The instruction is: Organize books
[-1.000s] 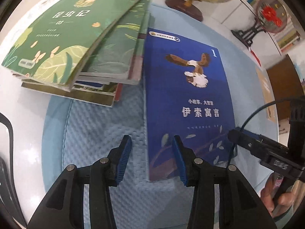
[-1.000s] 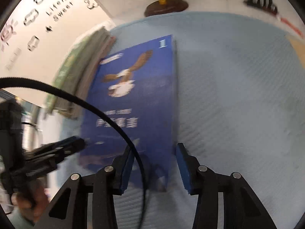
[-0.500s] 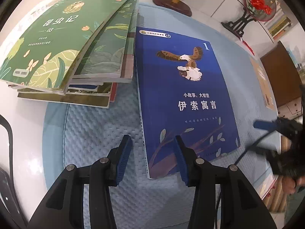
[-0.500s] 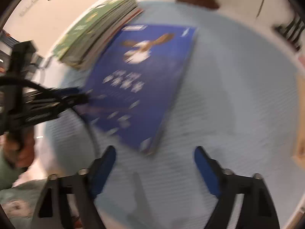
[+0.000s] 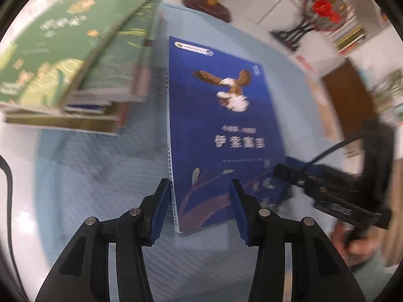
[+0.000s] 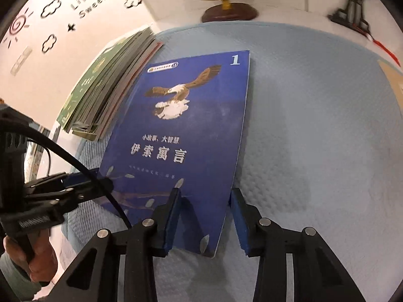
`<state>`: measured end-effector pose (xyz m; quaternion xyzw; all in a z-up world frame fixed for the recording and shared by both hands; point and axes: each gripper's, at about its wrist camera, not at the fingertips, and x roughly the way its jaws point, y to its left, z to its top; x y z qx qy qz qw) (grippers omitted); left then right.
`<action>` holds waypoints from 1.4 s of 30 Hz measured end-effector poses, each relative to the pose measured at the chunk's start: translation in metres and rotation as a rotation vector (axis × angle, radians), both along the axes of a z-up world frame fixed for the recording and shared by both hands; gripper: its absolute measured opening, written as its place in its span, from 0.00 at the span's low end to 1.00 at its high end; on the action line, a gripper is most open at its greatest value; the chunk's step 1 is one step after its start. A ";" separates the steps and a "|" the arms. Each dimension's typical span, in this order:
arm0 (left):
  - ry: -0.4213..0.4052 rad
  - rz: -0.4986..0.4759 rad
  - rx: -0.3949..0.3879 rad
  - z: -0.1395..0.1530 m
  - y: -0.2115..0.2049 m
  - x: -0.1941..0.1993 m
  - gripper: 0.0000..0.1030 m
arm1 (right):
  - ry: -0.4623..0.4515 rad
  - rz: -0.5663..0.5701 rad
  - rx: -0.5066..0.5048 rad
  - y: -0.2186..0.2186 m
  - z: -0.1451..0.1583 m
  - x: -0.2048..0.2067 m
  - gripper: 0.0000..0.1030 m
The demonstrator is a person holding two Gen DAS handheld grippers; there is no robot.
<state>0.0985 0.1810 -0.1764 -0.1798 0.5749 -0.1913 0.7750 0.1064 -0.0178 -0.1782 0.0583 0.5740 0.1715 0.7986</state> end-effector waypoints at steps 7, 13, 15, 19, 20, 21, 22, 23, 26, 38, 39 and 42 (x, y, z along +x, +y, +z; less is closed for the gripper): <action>0.005 -0.131 -0.143 0.008 -0.052 0.004 0.42 | 0.055 -0.193 0.072 -0.080 0.004 -0.025 0.39; 0.046 -0.142 -0.247 0.007 -0.071 0.021 0.27 | 0.040 -0.243 0.124 -0.096 -0.001 -0.033 0.40; 0.031 -0.163 -0.239 0.015 -0.083 0.021 0.27 | 0.027 -0.235 0.112 -0.091 -0.001 -0.035 0.40; -0.026 -0.182 -0.106 0.023 -0.107 0.021 0.14 | 0.032 -0.243 0.145 -0.101 -0.001 -0.036 0.40; -0.019 -0.172 -0.095 0.019 -0.106 0.023 0.13 | 0.039 -0.250 0.170 -0.104 -0.002 -0.036 0.40; -0.001 -0.158 -0.089 0.014 -0.106 0.025 0.13 | 0.043 -0.251 0.180 -0.109 -0.002 -0.035 0.40; 0.015 -0.140 -0.092 0.009 -0.108 0.028 0.13 | 0.048 -0.251 0.190 -0.111 -0.002 -0.035 0.41; 0.027 -0.126 -0.101 0.006 -0.110 0.030 0.13 | 0.060 -0.247 0.197 -0.112 -0.002 -0.034 0.41; 0.061 -0.089 -0.197 0.006 -0.111 0.033 0.12 | 0.102 -0.252 0.228 -0.116 -0.003 -0.026 0.45; 0.153 0.029 -0.540 0.018 -0.101 0.045 0.12 | 0.232 -0.350 0.712 -0.166 -0.008 -0.018 0.75; 0.162 0.034 -0.539 0.015 -0.102 0.044 0.12 | 0.238 -0.355 0.738 -0.165 -0.012 -0.014 0.71; 0.153 0.042 -0.471 0.014 -0.102 0.042 0.12 | 0.246 -0.347 0.777 -0.160 -0.017 -0.006 0.48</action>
